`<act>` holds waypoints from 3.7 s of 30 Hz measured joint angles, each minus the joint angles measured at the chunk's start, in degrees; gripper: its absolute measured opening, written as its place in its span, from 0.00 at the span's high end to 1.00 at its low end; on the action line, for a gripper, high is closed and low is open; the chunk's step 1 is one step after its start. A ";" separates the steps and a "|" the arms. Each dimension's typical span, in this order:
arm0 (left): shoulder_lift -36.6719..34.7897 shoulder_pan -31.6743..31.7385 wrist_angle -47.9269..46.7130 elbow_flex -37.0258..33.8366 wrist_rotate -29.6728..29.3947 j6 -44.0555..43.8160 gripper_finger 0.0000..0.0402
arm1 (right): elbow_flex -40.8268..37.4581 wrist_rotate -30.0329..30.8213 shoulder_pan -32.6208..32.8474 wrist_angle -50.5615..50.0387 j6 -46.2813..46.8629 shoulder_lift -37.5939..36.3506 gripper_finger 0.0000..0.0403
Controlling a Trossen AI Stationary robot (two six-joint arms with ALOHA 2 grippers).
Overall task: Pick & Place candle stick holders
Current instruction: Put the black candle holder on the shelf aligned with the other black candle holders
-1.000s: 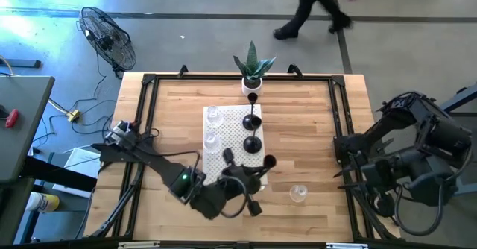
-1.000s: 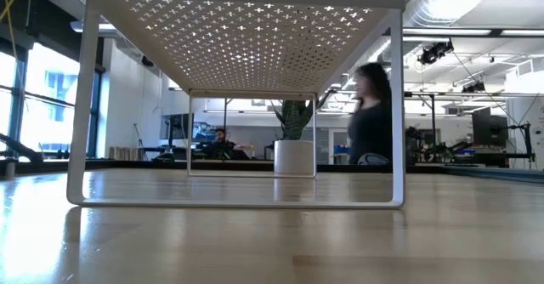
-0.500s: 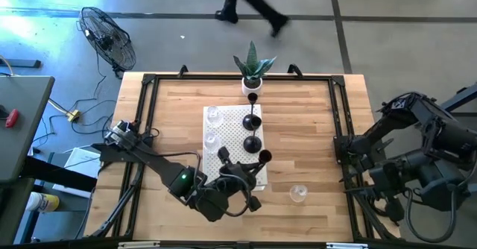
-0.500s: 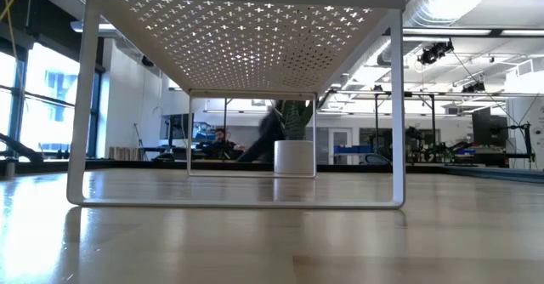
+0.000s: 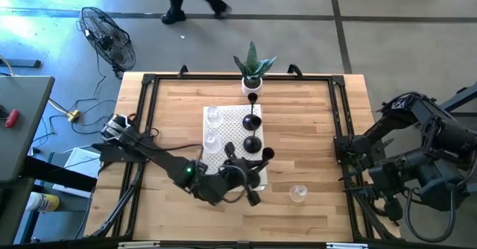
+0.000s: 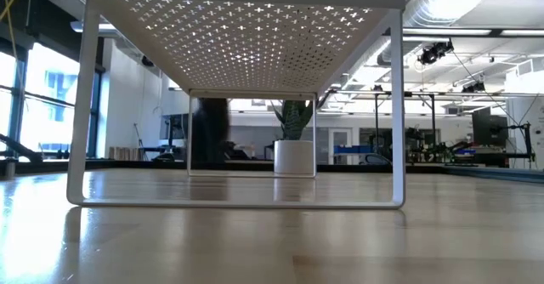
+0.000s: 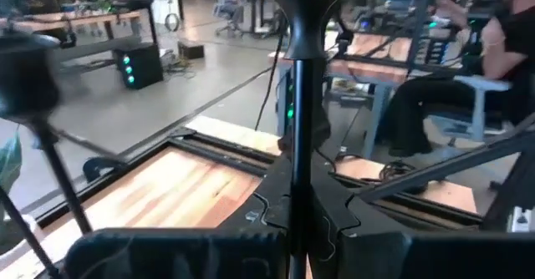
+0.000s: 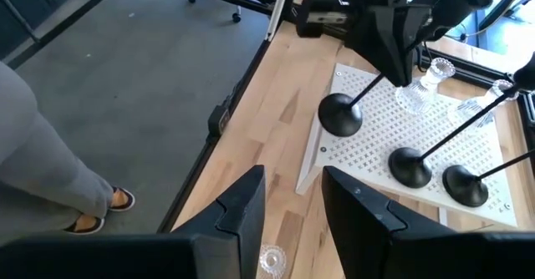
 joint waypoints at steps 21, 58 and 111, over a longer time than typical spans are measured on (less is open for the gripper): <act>-6.72 5.54 31.60 -22.72 25.23 12.12 0.98 | -0.02 1.66 -0.04 0.01 1.88 0.00 0.72; -7.93 10.67 44.99 -34.65 34.21 11.63 0.98 | -0.07 3.06 -0.04 0.01 3.02 0.02 0.72; -9.73 10.69 39.11 -34.56 35.89 9.42 0.98 | -0.07 3.02 -0.04 0.01 -1.24 0.04 0.72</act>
